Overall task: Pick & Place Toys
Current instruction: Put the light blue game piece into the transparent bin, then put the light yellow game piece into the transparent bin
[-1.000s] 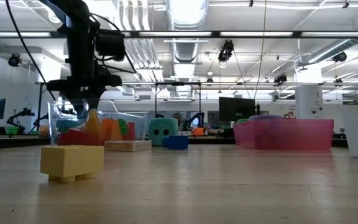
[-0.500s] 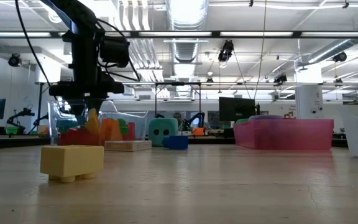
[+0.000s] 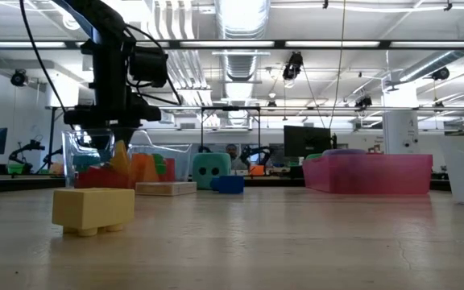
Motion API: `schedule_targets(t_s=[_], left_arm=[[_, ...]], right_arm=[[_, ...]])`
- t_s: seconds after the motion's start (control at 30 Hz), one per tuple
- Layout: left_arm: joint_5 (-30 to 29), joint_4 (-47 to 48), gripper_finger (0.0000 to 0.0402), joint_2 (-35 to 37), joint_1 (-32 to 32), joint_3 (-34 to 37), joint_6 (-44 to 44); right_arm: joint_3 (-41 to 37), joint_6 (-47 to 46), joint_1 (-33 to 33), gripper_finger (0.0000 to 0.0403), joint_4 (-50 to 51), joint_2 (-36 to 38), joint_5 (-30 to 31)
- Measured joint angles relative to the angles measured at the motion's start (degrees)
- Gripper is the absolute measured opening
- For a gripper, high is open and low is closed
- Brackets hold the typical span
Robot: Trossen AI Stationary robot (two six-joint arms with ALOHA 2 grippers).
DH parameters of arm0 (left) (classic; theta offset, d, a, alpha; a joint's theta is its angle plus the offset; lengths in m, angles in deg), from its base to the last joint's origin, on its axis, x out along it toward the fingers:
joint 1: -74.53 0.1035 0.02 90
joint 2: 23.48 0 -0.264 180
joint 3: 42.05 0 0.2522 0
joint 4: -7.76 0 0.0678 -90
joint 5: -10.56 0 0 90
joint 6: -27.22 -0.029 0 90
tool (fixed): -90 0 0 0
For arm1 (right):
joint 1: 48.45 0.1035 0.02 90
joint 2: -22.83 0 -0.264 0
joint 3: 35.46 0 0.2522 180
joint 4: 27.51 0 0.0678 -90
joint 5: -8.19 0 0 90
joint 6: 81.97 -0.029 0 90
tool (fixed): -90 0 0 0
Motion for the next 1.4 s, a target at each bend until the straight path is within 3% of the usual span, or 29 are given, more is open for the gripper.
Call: schedule_targets(t_s=[0.23, 0.47, 0.63, 0.83, 1.0, 1.1, 1.33, 1.4], left_arm=[[0.6, 0.0, 0.0273, 0.0, 0.0, 0.0, -1.5], [1.1, 0.0, 0.0324, 0.0, 0.0, 0.0, -1.4], [2.8, 0.0, 0.0334, 0.0, 0.0, -0.1, -1.8], [4.7, -0.2, 0.0335, 0.0, 0.0, -0.7, -8.3], [3.8, 1.4, 0.0335, 0.0, 0.0, -1.7, -4.5], [7.4, -1.1, 0.0335, 0.7, 0.3, -1.7, -3.6], [3.4, 2.2, 0.0335, 2.3, 0.6, -2.7, -1.6], [5.0, 1.6, 0.0335, 2.5, 0.9, -2.6, -1.6]], right_arm=[[0.0, 0.0, 0.0, 0.034, 0.2, 0.0, 0.0], [0.0, 0.0, 0.0, 0.034, 0.2, 0.0, 0.0], [0.0, 0.3, 0.0, 0.034, 0.2, 0.0, -0.2], [0.0, 0.5, 0.0, 0.034, 0.2, 0.0, -0.3], [0.0, 0.5, 0.0, 0.034, 0.2, 0.0, -0.3], [0.0, 0.5, 0.0, 0.034, 0.2, 0.0, -0.3], [0.0, 0.5, 0.0, 0.034, 0.2, 0.0, -0.3], [0.0, 0.5, 0.0, 0.034, 0.2, 0.0, -0.3]])
